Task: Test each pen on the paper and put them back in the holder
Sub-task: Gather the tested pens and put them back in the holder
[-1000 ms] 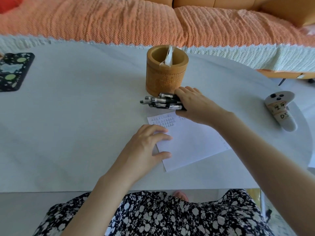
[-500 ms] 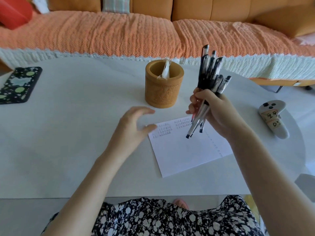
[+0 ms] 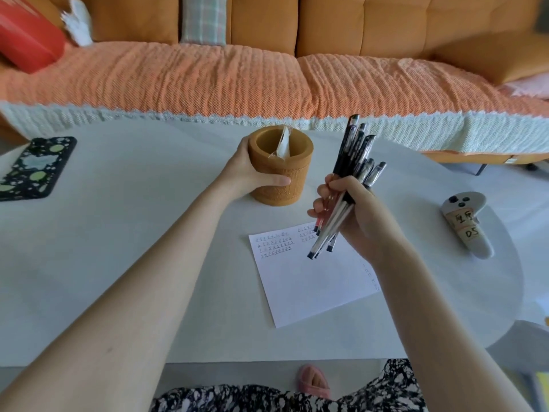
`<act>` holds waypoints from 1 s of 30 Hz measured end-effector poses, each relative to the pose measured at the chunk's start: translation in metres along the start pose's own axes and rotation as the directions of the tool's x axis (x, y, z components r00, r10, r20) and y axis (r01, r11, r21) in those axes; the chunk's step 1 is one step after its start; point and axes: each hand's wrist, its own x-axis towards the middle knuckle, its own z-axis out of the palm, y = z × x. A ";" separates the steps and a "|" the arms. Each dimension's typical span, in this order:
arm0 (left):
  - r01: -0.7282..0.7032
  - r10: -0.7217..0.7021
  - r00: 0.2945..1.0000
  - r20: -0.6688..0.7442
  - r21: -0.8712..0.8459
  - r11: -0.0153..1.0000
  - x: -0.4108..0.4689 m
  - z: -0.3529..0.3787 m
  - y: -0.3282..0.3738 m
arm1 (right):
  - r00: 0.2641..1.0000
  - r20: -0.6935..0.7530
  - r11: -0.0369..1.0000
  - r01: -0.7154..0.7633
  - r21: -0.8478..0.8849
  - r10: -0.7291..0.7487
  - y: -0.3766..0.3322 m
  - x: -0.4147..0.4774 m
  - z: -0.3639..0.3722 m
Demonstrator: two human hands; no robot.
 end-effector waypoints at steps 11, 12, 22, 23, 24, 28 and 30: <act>-0.086 0.075 0.983 -0.166 -0.064 0.994 -0.052 0.009 0.011 | 0.999 -0.004 0.999 0.049 0.000 -0.049 -0.008 -0.013 0.000; -0.081 0.071 0.985 -0.159 -0.058 0.995 -0.060 0.010 0.010 | 0.999 -0.002 0.999 0.050 0.000 -0.050 -0.008 -0.014 0.000; -0.046 0.043 0.989 -0.140 -0.024 0.999 -0.087 0.012 -0.006 | 0.998 0.008 0.998 0.055 -0.016 -0.055 -0.011 -0.022 0.004; -0.053 0.049 0.989 -0.141 -0.024 0.998 -0.087 0.012 -0.006 | 0.999 0.004 0.998 0.053 -0.017 -0.053 -0.011 -0.023 0.004; -0.059 0.056 0.989 -0.140 -0.022 0.998 -0.088 0.012 -0.005 | 0.999 -0.001 0.998 0.052 -0.019 -0.052 -0.011 -0.024 0.005; -0.048 0.047 0.994 -0.097 -0.005 0.999 -0.089 0.013 -0.004 | 0.997 -0.014 0.997 0.075 -0.015 -0.076 -0.014 -0.025 0.010; -0.029 0.029 0.999 -0.043 0.000 1.000 -0.090 0.010 0.000 | 0.993 -0.004 0.992 0.114 -0.044 -0.114 -0.018 -0.025 0.016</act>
